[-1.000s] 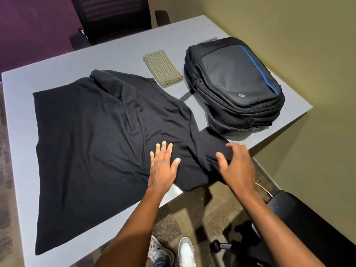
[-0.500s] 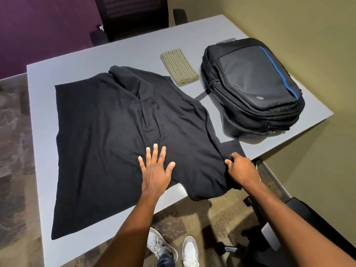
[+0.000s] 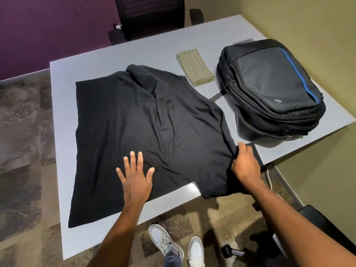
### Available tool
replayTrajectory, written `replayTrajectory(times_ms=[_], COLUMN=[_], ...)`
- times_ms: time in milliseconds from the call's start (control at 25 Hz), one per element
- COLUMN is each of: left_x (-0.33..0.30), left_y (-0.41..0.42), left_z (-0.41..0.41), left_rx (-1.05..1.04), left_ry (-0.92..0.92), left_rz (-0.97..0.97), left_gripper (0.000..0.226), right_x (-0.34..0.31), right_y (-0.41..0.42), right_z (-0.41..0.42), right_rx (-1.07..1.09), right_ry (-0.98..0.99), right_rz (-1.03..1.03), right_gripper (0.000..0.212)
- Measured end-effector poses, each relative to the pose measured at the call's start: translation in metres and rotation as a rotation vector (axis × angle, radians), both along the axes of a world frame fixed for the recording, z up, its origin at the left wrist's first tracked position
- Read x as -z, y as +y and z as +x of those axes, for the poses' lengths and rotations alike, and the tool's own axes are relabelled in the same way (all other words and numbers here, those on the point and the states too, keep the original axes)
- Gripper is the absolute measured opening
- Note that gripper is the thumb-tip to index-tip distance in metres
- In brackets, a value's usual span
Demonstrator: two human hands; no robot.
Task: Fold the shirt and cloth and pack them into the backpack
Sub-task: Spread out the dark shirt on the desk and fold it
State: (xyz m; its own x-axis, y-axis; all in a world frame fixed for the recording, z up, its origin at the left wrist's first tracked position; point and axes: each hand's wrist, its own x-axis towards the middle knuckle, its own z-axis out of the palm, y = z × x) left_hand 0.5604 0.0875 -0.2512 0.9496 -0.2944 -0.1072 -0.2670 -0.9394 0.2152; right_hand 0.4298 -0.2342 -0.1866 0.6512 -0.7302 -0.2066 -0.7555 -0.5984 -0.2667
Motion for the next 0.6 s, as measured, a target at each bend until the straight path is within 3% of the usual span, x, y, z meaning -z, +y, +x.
replayTrajectory(times_ms=[120,200,320,440,600], left_x=[-0.003,-0.003,-0.001,0.001,-0.001], left_y=[0.014,0.024,0.032,0.036,0.04], left_z=[0.004,0.008,0.008,0.004,-0.011], left_rx=[-0.016,-0.012,0.012,0.009,-0.026], left_ry=[0.007,0.023,0.026,-0.003,0.004], left_rz=[0.019,0.041,0.076,0.077,0.065], left_gripper=[0.072,0.075,0.078,0.076,0.079], right_x=[-0.001,0.003,0.018,0.035,0.044], right_y=[0.015,0.035,0.065,0.078,0.081], right_z=[0.016,0.036,0.062,0.069,0.067], right_rx=[-0.172,-0.342,-0.515,-0.531,-0.446], right_ry=[-0.09,-0.182,-0.088,0.025,-0.008], right_rz=[-0.202,-0.1,0.062,0.073,0.028], right_gripper=[0.06,0.066,0.075,0.074,0.068])
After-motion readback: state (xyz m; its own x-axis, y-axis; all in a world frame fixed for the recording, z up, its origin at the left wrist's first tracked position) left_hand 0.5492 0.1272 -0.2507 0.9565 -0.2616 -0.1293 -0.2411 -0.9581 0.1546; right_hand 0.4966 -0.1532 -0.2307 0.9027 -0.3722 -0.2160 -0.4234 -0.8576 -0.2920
